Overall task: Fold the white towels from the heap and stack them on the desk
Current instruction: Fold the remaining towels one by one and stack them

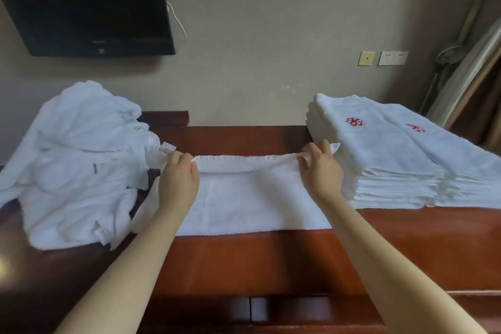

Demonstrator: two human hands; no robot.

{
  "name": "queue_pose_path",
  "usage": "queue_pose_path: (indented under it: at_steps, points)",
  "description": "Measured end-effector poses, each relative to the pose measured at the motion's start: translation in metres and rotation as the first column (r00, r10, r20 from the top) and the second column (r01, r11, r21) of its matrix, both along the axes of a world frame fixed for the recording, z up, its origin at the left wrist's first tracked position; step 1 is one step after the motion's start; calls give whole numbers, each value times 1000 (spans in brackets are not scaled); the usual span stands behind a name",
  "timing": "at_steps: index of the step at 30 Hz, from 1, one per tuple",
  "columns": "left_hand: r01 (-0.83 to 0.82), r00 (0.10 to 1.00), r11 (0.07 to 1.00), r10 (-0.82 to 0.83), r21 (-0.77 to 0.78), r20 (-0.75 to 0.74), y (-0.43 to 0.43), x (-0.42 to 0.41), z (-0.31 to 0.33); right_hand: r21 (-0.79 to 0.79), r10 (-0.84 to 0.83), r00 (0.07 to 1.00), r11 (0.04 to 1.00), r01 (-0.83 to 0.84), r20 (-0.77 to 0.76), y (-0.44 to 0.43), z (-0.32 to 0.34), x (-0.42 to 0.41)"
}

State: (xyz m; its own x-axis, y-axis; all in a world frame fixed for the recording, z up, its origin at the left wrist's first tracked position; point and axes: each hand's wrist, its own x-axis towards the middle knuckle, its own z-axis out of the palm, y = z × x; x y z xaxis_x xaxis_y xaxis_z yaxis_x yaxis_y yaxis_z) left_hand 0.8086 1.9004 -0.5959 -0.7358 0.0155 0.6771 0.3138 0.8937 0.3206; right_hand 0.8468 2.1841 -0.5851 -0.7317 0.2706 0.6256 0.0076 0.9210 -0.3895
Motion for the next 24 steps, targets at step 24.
queue_pose_path:
  at_steps: [24]
  points:
    - [-76, 997, 958, 73, -278, -20, -5, 78, -51, 216, -98, 995, 972, 97, -6, -11, -61, 83]
